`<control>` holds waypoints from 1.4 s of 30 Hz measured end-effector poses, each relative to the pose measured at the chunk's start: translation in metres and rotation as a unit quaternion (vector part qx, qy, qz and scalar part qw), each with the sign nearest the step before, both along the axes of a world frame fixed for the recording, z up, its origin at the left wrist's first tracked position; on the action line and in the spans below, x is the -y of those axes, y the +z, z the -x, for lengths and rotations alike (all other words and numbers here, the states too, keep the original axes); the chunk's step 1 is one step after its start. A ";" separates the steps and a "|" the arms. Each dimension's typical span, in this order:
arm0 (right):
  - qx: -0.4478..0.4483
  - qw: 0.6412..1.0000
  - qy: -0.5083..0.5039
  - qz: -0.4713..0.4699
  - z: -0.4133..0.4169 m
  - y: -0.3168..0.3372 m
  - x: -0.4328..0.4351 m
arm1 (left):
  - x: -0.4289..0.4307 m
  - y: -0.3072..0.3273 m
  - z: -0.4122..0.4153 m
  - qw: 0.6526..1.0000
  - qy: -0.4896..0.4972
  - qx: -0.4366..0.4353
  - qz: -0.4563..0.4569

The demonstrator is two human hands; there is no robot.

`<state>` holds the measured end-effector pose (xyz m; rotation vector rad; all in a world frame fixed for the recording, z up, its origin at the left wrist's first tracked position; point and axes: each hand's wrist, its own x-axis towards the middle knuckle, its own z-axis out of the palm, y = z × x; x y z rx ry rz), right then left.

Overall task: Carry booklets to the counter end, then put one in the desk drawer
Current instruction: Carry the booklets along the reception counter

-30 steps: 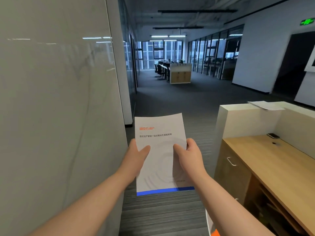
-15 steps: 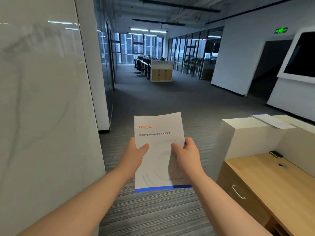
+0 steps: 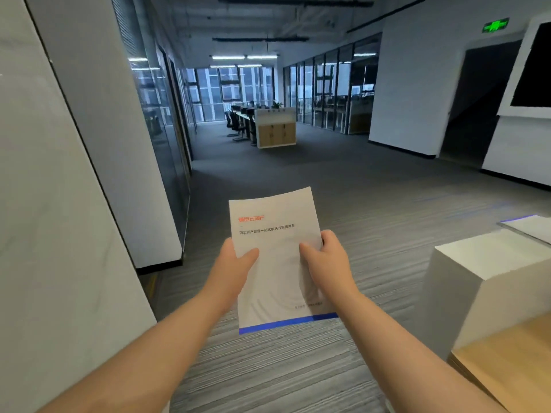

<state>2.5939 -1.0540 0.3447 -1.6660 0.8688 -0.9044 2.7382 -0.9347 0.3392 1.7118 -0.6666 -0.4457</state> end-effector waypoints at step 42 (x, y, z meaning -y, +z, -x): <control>0.055 0.880 -0.472 -0.019 -0.015 -0.002 0.687 | 0.835 0.019 -0.048 0.884 -0.463 0.059 0.010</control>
